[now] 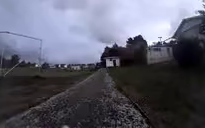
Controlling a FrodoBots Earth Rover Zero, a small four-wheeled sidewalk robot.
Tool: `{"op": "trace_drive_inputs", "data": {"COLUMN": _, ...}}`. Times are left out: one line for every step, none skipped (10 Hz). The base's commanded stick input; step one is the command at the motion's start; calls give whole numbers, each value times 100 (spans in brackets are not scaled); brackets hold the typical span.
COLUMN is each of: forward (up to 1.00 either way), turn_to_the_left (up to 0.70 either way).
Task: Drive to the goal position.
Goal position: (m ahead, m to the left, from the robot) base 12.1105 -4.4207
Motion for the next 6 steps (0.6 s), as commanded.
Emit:
{"op": "trace_drive_inputs", "data": {"forward": 60, "turn_to_the_left": 0}}
{"op": "trace_drive_inputs", "data": {"forward": 60, "turn_to_the_left": 0}}
{"op": "trace_drive_inputs", "data": {"forward": 60, "turn_to_the_left": 0}}
{"op": "trace_drive_inputs", "data": {"forward": 60, "turn_to_the_left": 0}}
{"op": "trace_drive_inputs", "data": {"forward": 60, "turn_to_the_left": 0}}
{"op": "trace_drive_inputs", "data": {"forward": 60, "turn_to_the_left": 0}}
